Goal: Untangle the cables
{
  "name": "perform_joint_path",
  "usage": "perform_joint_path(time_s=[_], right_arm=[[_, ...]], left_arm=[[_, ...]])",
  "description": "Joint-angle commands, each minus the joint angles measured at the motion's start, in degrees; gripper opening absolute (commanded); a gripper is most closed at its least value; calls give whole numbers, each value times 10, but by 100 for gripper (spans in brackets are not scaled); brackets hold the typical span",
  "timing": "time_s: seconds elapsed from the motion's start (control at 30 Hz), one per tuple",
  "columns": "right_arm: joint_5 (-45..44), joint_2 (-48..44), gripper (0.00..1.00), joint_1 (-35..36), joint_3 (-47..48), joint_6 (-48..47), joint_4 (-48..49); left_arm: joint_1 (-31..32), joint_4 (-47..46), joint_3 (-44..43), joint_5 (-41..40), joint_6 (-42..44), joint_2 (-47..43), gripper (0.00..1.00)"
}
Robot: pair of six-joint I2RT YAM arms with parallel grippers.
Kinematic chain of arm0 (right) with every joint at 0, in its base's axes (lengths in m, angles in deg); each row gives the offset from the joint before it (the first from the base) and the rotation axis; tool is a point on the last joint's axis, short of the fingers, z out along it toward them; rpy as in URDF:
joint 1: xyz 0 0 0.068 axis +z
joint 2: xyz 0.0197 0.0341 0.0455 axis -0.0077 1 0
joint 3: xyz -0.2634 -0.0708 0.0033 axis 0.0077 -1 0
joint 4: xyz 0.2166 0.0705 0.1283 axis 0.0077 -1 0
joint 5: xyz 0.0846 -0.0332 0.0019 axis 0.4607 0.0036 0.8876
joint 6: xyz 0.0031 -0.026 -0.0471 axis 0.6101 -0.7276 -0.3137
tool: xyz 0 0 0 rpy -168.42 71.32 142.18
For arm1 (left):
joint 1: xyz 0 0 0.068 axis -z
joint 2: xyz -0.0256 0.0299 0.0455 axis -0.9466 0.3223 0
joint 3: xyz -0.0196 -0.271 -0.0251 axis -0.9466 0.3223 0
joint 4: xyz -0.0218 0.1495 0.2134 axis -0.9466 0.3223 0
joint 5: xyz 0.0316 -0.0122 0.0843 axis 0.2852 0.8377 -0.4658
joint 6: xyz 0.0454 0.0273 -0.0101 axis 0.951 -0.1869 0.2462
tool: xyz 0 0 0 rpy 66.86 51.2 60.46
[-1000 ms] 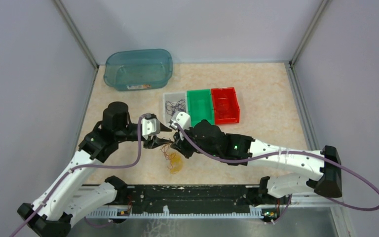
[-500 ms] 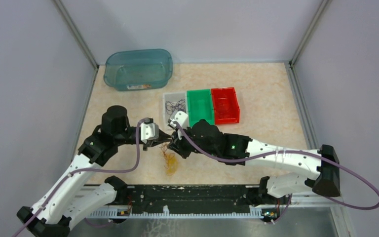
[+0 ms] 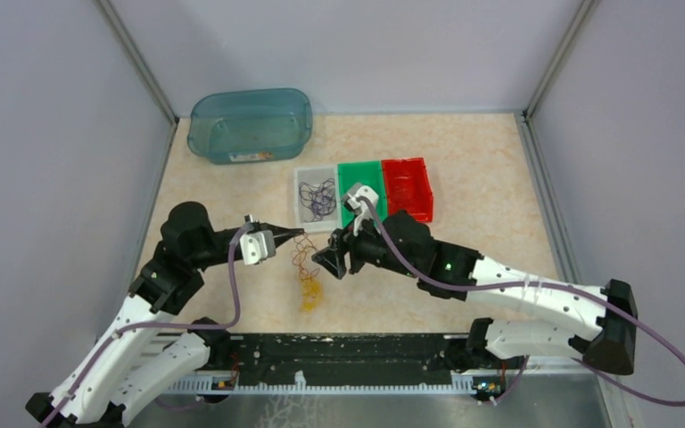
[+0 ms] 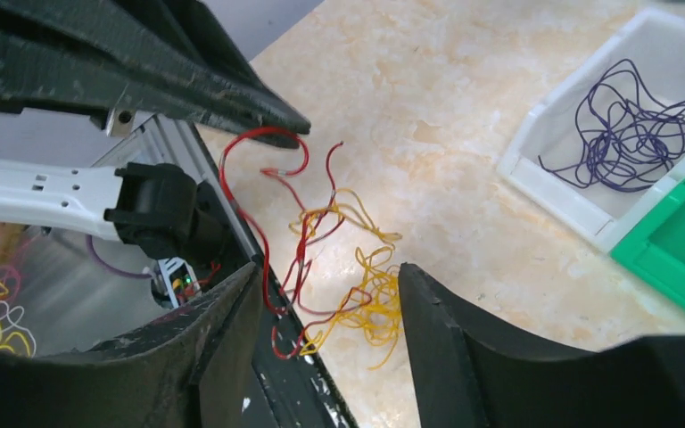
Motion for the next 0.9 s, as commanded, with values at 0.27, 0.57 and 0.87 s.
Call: perform_joint_path(time_s=[0.27,0.57,0.87], right_arm=[[-25,-180,67,-16,-107,23,116],[20,-111,71,-73,-66,22,146],[141,-40,76,-79,-34,34,212]], left_arm=[[3,-46,-47,7,-28,-6,0],[3,-16,-81,61,-51,8,0],[3,0,-82,67,-42,7,1]])
